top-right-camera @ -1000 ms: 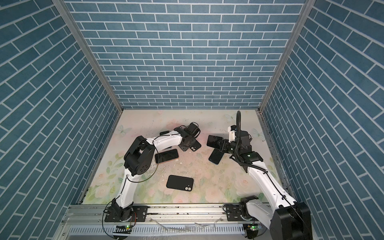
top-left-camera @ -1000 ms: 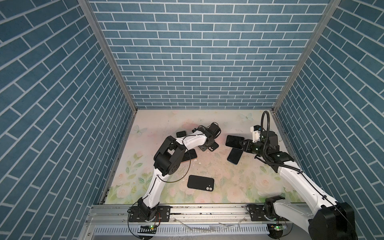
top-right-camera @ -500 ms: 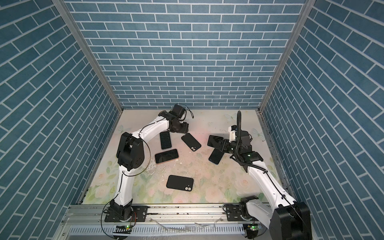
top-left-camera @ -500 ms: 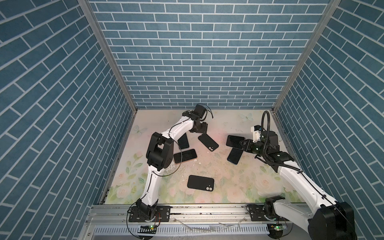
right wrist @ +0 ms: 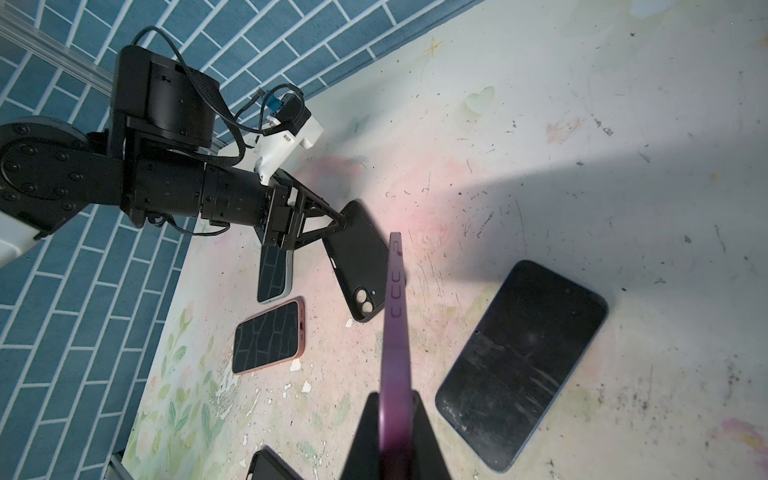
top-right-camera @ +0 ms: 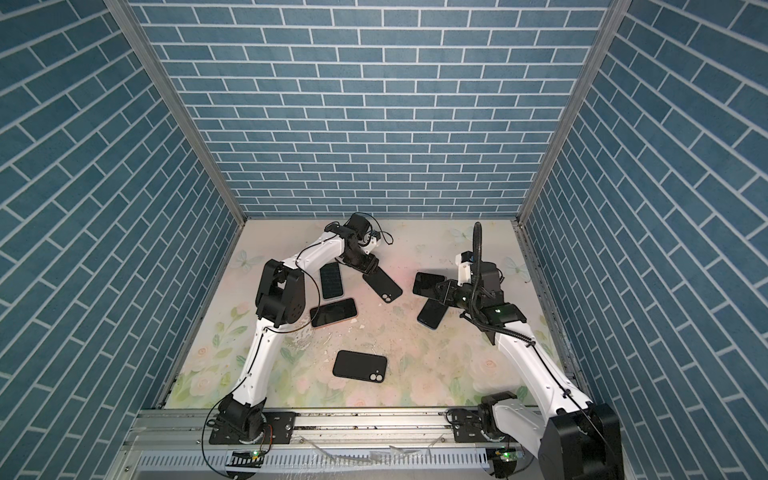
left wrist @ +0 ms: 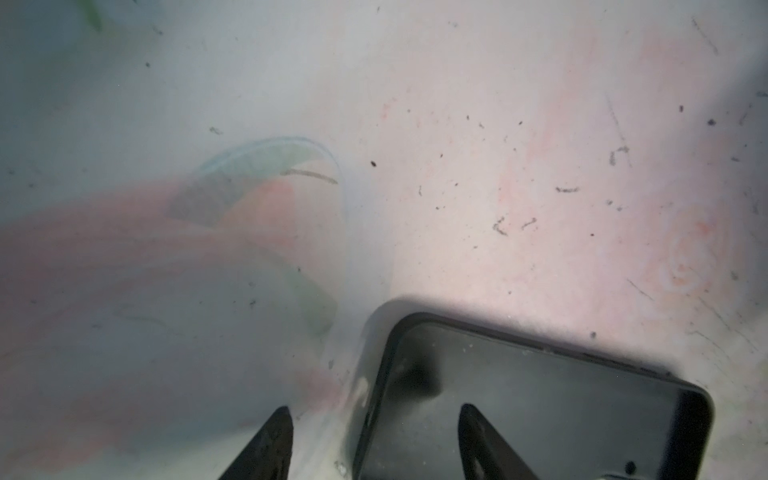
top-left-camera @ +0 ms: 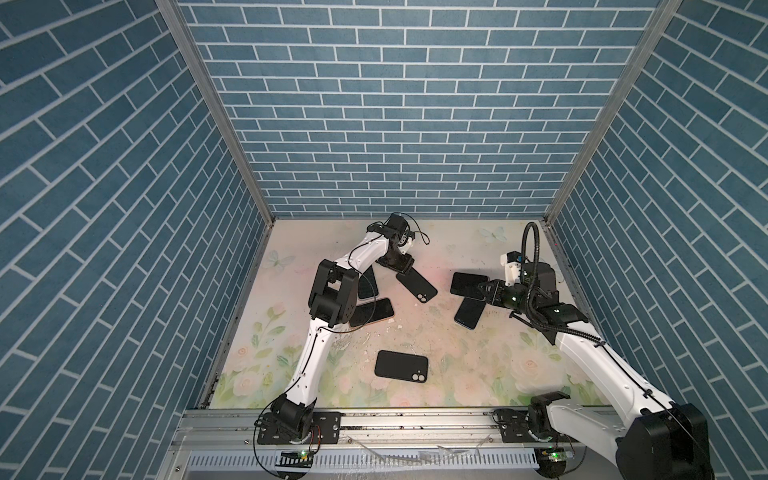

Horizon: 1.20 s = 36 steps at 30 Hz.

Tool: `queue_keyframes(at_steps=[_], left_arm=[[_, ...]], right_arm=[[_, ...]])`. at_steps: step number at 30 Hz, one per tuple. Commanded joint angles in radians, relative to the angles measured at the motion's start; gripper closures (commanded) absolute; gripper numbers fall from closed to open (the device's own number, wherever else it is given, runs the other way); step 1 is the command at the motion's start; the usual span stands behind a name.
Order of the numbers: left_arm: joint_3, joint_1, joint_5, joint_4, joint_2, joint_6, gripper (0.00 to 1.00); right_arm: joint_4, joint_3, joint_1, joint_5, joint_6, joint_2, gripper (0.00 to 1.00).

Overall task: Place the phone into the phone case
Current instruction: 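Grasp the black phone case with the left gripper and lift it, then bring the black case and purple-framed phone together with both grippers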

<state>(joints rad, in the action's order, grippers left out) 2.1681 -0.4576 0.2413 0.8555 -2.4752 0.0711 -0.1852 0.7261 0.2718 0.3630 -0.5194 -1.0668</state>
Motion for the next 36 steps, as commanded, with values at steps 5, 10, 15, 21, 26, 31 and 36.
queue_keyframes(at_steps=[5, 10, 15, 21, 26, 31, 36], left_arm=[[0.053, -0.012, -0.069, 0.022, -0.064, 0.019, 0.49], [0.058, -0.048, -0.155, 0.028, -0.074, 0.057, 0.59], [0.067, -0.066, -0.178, 0.015, -0.089, 0.054, 0.69], [0.069, -0.066, -0.160, -0.006, -0.091, -0.015, 0.91], [0.046, -0.066, -0.171, 0.012, -0.057, -0.121, 1.00], [-0.113, -0.066, -0.220, -0.024, 0.061, -0.324, 1.00], [-0.272, -0.063, -0.316, -0.051, 0.165, -0.538, 1.00]], right_arm=[[0.037, 0.031, -0.003, 0.012, -0.012, 0.014, 1.00], [0.037, 0.026, -0.003, 0.002, -0.010, 0.013, 1.00], [0.043, 0.025, -0.003, 0.005, -0.013, 0.008, 1.00], [0.043, 0.020, -0.003, 0.002, -0.011, 0.001, 1.00], [0.036, 0.018, -0.003, -0.007, -0.002, -0.005, 1.00], [0.038, 0.024, -0.004, -0.012, 0.007, -0.019, 1.00], [0.079, 0.049, -0.003, 0.044, -0.017, -0.071, 1.00]])
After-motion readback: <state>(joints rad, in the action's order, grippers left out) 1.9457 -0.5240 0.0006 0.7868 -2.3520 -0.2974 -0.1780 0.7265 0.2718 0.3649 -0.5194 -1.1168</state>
